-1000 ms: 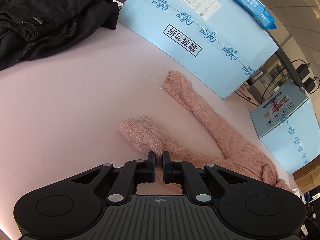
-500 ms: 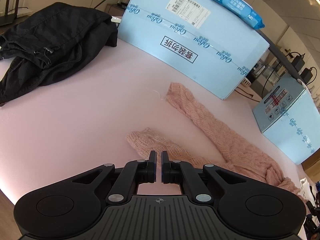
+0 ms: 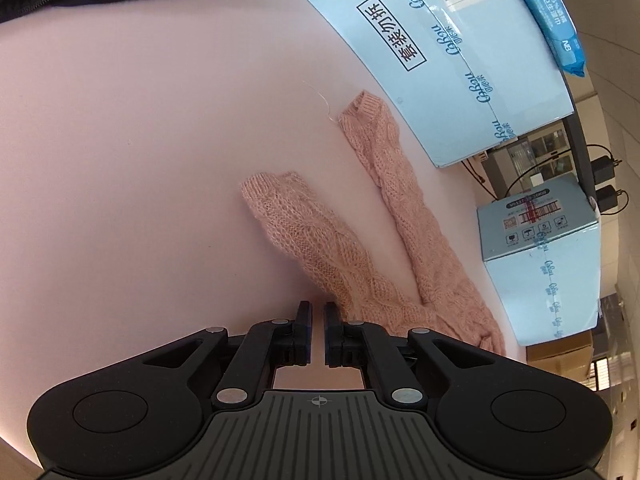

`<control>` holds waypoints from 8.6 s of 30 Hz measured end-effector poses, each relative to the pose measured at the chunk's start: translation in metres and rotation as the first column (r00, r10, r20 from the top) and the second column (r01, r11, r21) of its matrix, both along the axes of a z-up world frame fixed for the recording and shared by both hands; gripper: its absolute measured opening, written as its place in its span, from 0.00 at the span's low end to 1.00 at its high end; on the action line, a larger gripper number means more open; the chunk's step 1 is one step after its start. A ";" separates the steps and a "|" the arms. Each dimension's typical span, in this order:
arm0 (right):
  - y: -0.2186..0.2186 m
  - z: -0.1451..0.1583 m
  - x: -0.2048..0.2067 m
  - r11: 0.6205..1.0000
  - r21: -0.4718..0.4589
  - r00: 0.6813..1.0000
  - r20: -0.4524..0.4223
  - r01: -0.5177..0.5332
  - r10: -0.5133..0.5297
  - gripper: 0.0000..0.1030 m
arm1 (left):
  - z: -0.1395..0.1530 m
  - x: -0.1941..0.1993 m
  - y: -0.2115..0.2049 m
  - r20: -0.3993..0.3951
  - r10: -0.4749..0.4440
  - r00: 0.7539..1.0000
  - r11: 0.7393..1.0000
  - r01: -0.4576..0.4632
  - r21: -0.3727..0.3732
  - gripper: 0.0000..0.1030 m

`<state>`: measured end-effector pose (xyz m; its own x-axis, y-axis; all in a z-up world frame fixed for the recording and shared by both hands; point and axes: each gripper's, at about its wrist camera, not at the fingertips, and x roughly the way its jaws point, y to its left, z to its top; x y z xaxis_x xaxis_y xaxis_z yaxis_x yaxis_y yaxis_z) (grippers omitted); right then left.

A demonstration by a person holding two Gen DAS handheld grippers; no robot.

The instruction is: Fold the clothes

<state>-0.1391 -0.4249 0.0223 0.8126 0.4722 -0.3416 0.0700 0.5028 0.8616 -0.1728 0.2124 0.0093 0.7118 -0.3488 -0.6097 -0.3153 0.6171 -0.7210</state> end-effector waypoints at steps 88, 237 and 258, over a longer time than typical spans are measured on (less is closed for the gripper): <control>0.003 -0.023 0.181 0.961 0.263 0.995 0.013 0.088 -0.095 0.77 | 0.066 0.209 -0.016 0.022 -0.121 0.992 0.987 0.118 0.110 0.70; 0.015 -0.037 0.134 0.953 0.118 0.954 -0.152 0.279 -0.260 0.17 | -0.003 0.192 -0.261 0.200 -0.602 0.773 0.799 0.584 0.146 0.76; -0.003 0.023 0.070 0.875 -0.109 0.880 0.117 0.472 -0.461 0.17 | 0.020 0.166 -0.268 0.216 -0.536 0.816 0.844 0.516 0.146 0.76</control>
